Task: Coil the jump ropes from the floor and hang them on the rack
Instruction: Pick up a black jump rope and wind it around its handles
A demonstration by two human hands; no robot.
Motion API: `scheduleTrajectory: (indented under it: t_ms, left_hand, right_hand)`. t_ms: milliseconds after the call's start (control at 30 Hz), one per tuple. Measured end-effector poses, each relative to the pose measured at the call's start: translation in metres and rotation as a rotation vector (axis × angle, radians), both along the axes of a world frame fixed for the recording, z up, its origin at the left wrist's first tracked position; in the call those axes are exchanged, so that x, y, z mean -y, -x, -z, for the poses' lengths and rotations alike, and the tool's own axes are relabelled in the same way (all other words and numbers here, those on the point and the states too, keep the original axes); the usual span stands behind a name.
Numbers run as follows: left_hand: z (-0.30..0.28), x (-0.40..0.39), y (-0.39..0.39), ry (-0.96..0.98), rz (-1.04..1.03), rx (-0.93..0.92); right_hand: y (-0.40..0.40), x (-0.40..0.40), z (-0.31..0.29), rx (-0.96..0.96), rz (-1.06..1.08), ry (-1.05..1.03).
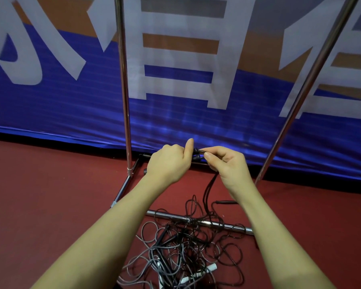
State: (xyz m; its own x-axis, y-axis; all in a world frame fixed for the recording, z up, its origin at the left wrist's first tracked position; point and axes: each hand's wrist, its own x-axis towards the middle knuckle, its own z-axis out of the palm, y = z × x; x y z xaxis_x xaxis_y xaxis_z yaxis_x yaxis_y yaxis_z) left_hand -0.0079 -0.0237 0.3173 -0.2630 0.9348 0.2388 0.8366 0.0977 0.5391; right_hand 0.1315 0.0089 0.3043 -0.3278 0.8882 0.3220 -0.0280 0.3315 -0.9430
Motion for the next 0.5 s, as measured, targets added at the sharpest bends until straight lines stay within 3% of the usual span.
scheduleTrajectory:
  t_ms: [133,367,500]
  left_hand:
    - [0.000,0.000,0.001,-0.022,-0.004,0.076]
    - [0.000,-0.007,-0.002,-0.086,0.002,0.530]
    - [0.000,-0.014,0.002,-0.125,-0.013,0.947]
  right_hand:
    - [0.002,-0.001,0.002,-0.100,-0.070,0.065]
    - [0.002,0.001,0.000,-0.112,-0.146,0.189]
    - [0.001,0.001,0.003,-0.046,-0.209,0.239]
